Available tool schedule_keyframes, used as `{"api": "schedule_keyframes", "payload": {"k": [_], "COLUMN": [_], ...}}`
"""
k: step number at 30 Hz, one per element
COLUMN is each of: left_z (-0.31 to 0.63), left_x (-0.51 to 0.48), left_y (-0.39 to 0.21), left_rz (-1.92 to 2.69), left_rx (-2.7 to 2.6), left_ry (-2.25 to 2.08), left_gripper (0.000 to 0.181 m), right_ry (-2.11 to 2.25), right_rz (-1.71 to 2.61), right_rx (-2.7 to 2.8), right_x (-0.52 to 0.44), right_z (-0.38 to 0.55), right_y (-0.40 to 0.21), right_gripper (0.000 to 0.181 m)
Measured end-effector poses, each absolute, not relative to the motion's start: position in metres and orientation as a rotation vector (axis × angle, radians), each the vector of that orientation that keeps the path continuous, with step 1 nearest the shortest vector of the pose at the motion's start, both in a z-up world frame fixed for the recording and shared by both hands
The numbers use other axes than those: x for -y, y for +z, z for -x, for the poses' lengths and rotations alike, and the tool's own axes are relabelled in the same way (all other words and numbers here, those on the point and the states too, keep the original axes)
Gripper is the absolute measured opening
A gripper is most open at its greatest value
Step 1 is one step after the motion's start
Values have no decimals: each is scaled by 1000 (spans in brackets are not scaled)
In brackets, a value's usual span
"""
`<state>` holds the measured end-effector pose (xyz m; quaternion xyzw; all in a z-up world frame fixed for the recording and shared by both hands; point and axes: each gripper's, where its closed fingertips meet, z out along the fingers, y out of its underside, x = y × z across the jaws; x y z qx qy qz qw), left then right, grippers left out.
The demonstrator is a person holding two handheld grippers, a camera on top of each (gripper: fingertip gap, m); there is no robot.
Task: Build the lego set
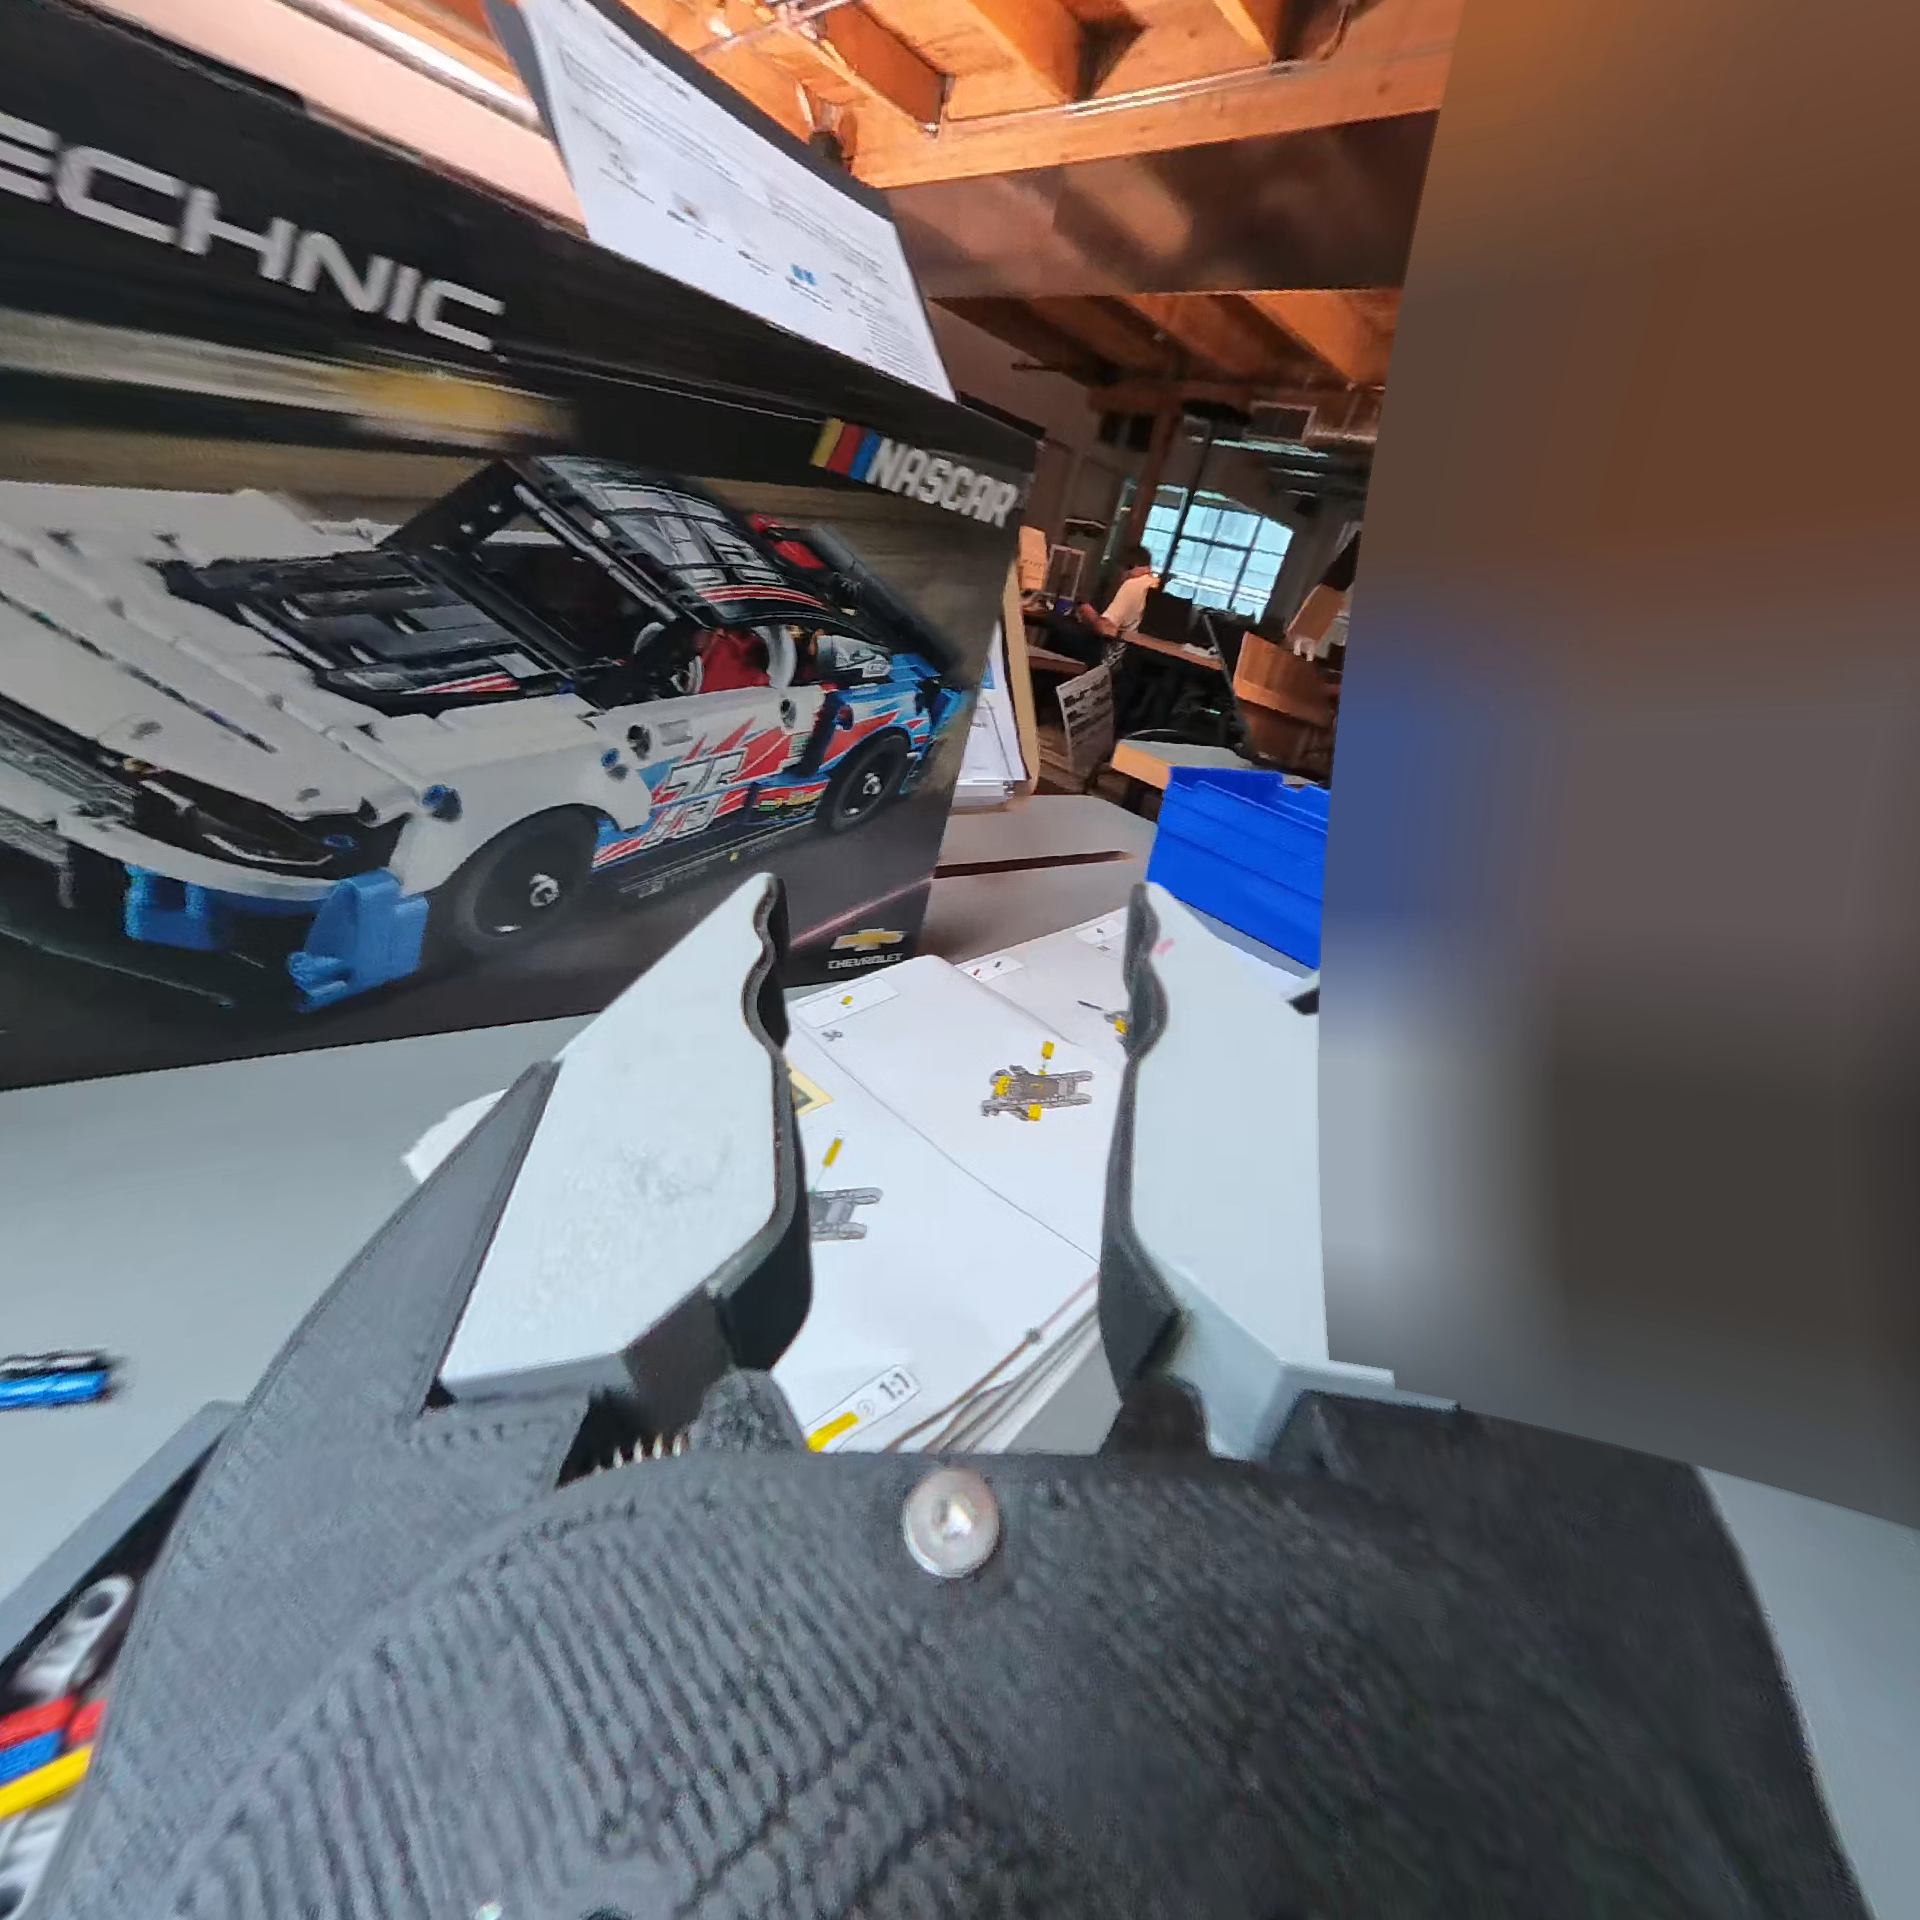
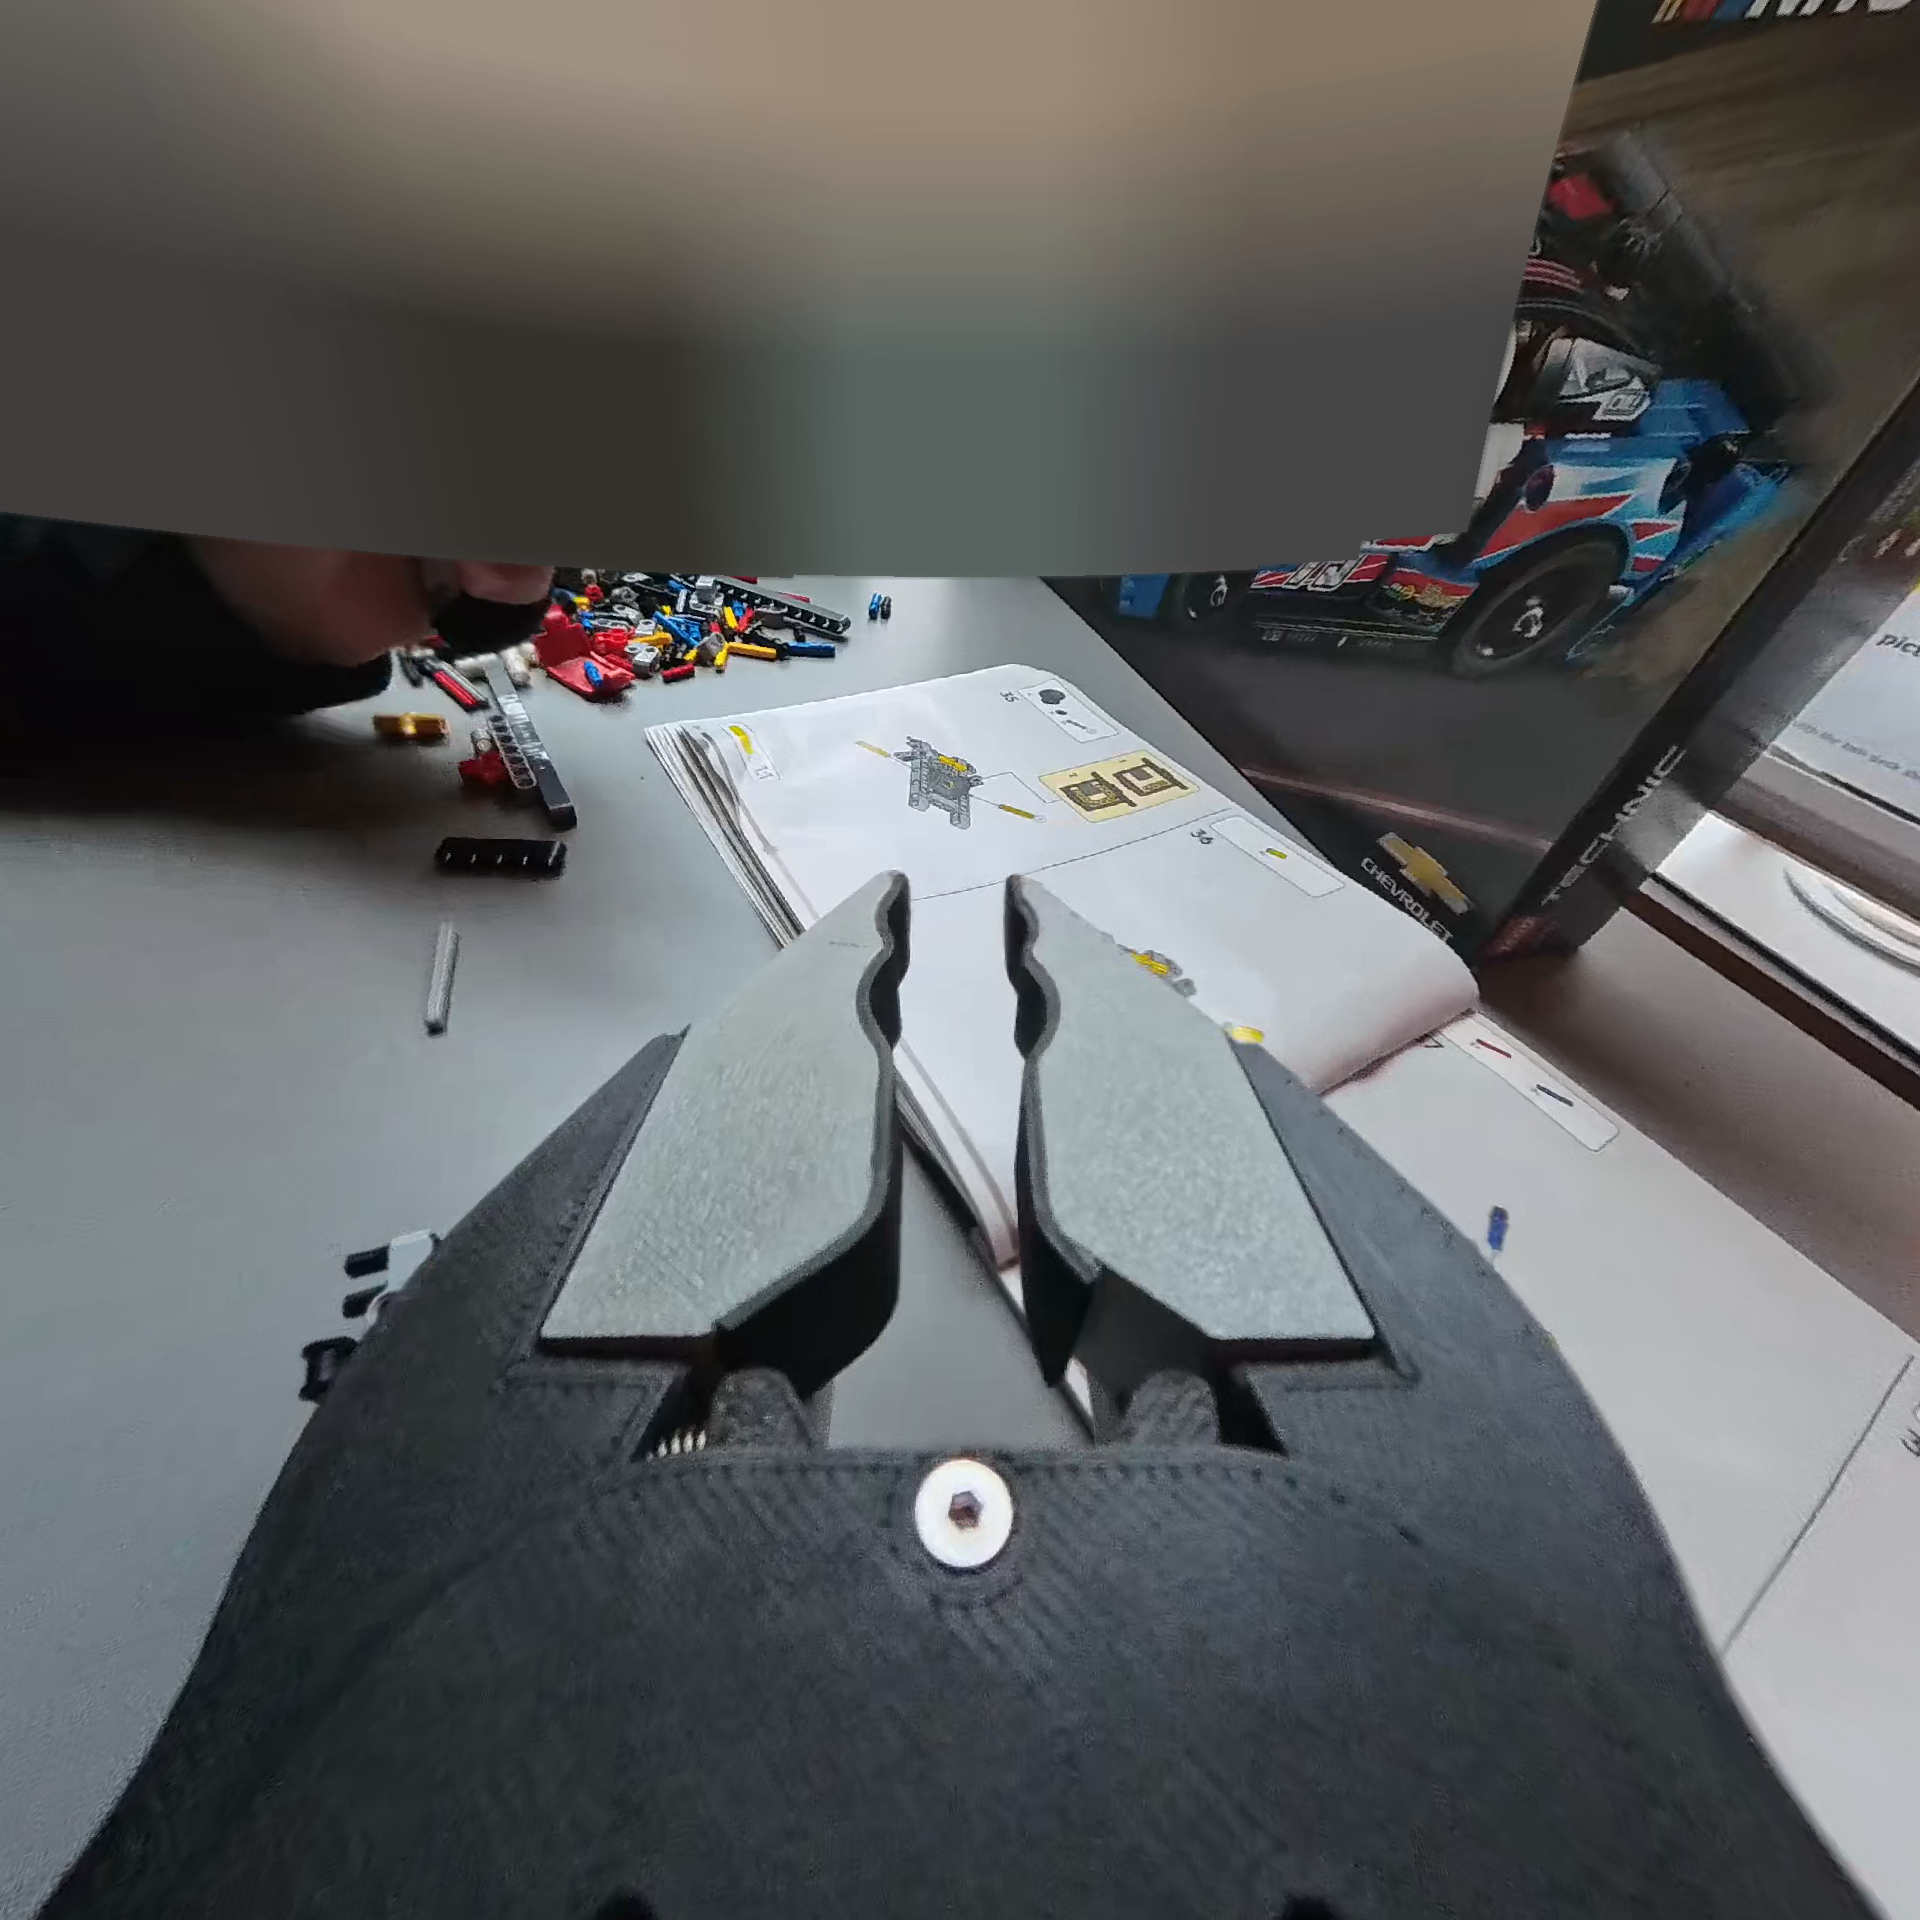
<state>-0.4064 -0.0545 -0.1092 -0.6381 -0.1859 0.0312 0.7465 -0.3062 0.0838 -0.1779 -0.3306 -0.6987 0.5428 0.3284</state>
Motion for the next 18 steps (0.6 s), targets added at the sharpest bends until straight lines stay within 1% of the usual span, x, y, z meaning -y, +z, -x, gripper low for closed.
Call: {"api": "schedule_keyframes", "payload": {"k": [1, 4, 7, 9, 11, 12, 14, 18], "left_z": [412, 439, 464, 475, 461, 445, 408, 374], "left_x": [60, 99, 140, 168, 192, 199, 207, 230], "left_y": [-106, -88, -94, -119, -133, -134, -132, -153], "left_rz": [1396, 1393, 1505, 1687, 1818, 1844, 1892, 2055], "left_rx": [427, 479, 559, 667, 716, 718, 666, 698], "left_ry": [75, 243, 377, 406, 357, 297, 203, 270], "left_gripper": [63, 47, 38, 43, 37, 36, 29, 22], "right_ry": [1419, 1401, 1447, 1478, 1457, 1437, 1416, 1368], "right_rz": [880, 888, 904, 908, 898, 891, 865, 827], "right_rx": [1829, 1809, 1790, 1797, 1809, 1816, 1829, 1854], "right_x": [-85, -88, -86, -83, -82, -82, -80, -76], "right_z": [307, 308, 308, 307, 306, 306, 304, 304], "right_y": [-178, -177, -175, -174, -175, -176, -176, -180], "right_gripper": [16, 15, 16, 16, 15, 15, 13, 12]}}
